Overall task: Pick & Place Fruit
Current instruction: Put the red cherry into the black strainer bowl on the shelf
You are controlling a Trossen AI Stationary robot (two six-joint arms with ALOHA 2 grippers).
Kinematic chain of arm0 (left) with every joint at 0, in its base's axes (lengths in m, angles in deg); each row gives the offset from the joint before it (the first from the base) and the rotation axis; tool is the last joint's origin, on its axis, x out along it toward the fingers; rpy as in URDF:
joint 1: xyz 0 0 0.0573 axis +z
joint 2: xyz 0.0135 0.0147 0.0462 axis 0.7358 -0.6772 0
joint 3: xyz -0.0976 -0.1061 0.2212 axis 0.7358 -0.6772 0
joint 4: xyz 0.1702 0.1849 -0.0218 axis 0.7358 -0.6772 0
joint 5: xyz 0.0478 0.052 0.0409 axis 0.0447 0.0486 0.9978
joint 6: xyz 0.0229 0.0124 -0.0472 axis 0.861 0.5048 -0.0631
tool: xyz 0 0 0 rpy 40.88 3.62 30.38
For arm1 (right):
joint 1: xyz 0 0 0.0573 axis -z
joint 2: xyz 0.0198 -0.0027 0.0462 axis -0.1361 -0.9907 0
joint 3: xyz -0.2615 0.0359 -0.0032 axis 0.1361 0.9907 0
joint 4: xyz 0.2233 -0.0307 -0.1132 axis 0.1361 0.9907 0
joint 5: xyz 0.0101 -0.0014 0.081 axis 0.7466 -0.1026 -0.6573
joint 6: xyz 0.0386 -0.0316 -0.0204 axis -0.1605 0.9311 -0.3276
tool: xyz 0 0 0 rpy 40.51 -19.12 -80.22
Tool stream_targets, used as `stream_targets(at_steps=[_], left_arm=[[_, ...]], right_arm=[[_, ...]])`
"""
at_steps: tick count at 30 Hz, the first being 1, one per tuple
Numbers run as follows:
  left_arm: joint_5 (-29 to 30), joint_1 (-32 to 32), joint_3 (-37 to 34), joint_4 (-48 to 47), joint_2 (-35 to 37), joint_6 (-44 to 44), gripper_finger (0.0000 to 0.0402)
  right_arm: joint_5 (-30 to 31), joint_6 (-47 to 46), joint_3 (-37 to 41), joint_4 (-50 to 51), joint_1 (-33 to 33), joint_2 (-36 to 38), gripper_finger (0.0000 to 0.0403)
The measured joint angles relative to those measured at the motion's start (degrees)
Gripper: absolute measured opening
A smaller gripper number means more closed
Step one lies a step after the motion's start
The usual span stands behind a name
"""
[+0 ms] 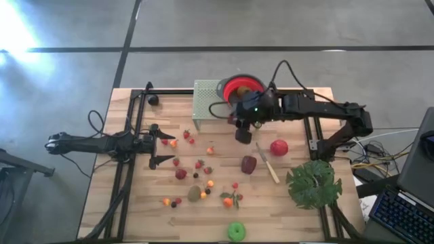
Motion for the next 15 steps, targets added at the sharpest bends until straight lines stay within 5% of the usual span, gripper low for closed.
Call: stream_targets(at_steps=[15], left_arm=[[0.0,0.0,0.0,0.0,0.0,0.0,0.0388]], right_arm=[[0.15,1.27,0.02,0.3,12.1,0.68,0.0105]])
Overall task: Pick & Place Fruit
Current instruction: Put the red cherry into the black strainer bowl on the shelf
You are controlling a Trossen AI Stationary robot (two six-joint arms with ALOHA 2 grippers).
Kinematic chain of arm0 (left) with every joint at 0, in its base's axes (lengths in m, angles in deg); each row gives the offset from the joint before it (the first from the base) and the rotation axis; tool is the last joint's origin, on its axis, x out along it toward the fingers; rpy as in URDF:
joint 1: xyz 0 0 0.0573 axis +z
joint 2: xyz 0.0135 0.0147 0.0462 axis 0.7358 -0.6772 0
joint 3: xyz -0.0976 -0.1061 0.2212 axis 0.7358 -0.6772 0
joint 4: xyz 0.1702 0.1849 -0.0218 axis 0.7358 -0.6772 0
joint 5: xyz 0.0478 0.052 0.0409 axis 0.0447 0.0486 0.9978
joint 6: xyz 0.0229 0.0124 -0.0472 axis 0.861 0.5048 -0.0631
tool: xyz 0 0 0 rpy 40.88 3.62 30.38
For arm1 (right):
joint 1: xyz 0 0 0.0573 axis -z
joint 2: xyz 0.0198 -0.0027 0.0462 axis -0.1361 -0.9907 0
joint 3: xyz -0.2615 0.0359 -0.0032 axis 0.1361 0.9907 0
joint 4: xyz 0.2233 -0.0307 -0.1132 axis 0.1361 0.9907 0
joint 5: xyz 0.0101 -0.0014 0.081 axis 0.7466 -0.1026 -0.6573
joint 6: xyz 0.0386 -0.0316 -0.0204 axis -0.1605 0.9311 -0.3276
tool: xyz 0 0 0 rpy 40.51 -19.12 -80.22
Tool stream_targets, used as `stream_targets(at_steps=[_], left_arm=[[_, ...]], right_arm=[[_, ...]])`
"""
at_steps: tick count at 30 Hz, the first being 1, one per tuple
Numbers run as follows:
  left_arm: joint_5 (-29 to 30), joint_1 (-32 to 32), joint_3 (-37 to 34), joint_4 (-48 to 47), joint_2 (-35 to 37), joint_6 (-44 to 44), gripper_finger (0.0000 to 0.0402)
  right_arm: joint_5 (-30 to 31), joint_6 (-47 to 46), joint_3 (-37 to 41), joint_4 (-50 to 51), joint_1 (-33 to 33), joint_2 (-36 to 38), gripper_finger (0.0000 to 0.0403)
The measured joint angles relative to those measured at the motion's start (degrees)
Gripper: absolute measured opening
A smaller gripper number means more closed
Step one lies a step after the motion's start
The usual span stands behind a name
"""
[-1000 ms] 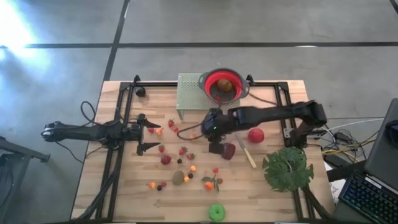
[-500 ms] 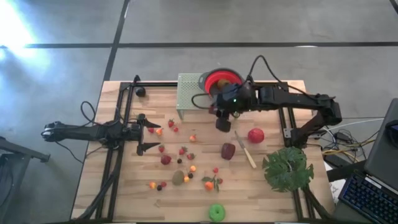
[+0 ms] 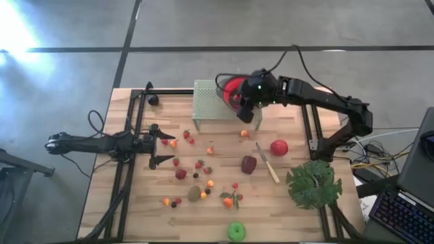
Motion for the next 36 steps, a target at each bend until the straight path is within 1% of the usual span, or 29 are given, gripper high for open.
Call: stream_targets(at_steps=[8,14,22,29,36], left_arm=[[0.01,0.02,0.0,0.0,0.0,0.0,0.0388],[0.02,0.02,0.0,0.0,0.0,0.0,0.0388],[0.0,0.02,0.0,0.0,0.0,0.0,0.0388],[0.0,0.02,0.0,0.0,0.0,0.0,0.0388],[0.0,0.0,0.0,0.0,0.0,0.0,0.0388]], right_arm=[[0.0,-0.7,0.1,-0.02,6.4,-0.04,0.0104],[-0.02,-1.38,0.28,1.31,9.44,-1.38,0.0109],[-0.09,-1.45,0.73,3.29,11.49,-4.67,0.0104],[-0.04,-2.64,0.81,4.5,12.67,-6.99,0.0113],[-0.04,-3.04,0.95,5.36,13.33,-7.84,0.0105]])
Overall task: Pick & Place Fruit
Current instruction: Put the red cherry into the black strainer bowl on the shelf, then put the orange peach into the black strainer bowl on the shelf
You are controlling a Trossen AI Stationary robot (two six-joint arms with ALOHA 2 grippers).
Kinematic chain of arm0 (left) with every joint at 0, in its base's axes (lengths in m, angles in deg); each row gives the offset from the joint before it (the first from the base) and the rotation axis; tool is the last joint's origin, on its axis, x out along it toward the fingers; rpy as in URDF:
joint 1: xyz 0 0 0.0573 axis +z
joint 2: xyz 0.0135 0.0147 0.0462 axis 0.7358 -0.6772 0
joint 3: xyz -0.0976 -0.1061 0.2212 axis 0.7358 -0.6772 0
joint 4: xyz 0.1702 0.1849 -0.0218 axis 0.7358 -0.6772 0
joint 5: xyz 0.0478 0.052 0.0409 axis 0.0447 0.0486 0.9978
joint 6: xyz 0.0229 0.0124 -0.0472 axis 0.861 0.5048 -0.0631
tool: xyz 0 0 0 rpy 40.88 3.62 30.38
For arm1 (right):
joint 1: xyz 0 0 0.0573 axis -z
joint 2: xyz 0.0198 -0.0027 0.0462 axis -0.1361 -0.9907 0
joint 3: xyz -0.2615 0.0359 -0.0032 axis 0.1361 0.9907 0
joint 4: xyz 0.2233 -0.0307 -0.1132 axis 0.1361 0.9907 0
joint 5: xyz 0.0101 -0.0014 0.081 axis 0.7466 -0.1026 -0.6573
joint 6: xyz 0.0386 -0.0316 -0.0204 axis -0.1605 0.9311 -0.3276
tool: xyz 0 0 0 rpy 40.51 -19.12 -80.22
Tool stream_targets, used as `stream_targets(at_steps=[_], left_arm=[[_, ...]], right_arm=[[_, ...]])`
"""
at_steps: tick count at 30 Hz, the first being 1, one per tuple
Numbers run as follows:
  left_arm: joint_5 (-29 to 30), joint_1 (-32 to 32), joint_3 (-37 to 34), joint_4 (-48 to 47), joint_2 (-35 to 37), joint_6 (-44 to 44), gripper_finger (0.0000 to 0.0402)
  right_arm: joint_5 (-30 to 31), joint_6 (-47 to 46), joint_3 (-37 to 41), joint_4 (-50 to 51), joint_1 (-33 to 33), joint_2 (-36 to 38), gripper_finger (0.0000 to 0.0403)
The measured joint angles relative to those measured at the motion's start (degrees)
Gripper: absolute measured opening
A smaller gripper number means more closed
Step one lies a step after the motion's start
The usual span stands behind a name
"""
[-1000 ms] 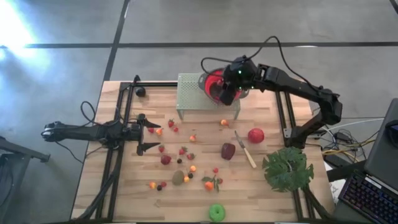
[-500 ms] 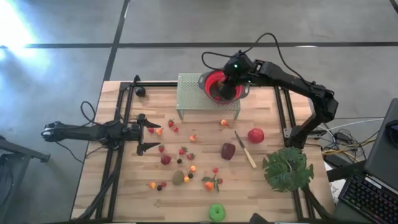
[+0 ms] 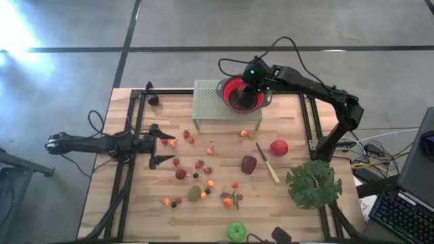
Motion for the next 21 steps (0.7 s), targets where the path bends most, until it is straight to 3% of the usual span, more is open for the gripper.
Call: stream_targets(at_steps=[21], left_arm=[[0.0,0.01,0.0,0.0,0.0,0.0,0.0388]], right_arm=[[0.02,-1.04,0.52,0.57,0.2,-0.2,0.0165]])
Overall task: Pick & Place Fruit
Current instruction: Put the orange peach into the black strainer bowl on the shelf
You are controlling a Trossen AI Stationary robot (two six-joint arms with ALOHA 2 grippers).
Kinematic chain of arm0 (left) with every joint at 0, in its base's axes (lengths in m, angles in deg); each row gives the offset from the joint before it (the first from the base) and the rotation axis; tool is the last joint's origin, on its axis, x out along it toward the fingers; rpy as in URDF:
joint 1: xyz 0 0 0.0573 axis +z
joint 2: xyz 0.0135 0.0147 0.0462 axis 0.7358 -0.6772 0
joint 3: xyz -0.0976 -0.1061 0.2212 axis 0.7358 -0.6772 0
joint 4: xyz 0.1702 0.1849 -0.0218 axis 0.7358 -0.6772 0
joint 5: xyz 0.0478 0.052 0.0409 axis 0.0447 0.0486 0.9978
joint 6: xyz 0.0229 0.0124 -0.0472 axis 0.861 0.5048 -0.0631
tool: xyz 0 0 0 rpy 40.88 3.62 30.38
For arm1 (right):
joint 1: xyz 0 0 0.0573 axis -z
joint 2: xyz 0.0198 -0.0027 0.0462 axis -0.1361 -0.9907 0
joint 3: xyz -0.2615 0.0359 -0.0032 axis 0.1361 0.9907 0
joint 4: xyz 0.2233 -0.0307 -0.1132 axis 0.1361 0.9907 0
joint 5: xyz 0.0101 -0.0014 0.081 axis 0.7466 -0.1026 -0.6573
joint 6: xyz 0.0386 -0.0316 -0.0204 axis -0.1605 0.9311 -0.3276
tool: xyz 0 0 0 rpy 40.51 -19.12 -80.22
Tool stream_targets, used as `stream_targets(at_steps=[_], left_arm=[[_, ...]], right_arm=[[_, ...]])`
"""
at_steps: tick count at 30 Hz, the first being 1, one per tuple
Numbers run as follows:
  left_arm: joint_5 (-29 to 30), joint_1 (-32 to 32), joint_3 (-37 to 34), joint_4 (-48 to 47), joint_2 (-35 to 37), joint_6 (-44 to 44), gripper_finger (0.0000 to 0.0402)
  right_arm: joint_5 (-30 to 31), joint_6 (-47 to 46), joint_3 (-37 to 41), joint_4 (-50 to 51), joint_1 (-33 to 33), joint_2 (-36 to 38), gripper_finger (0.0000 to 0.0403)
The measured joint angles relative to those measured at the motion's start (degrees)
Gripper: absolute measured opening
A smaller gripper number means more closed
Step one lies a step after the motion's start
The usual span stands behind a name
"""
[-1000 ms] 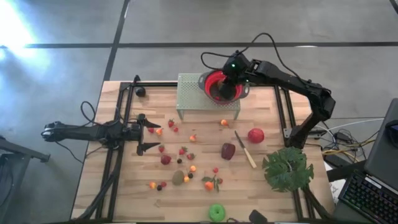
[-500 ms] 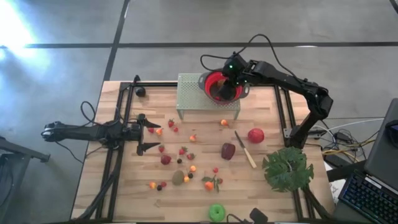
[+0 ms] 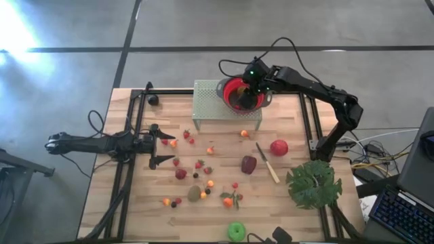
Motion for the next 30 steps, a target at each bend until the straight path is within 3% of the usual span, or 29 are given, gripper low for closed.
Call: stream_targets(at_steps=[25,30], left_arm=[[0.01,0.01,0.0,0.0,0.0,0.0,0.0388],[0.0,-0.01,-0.02,0.0,0.0,0.0,0.0388]], right_arm=[[0.06,0.85,-2.75,-0.14,0.0,0.15,0.0281],[7.32,0.74,-2.75,0.08,0.0,0.39,0.0289]])
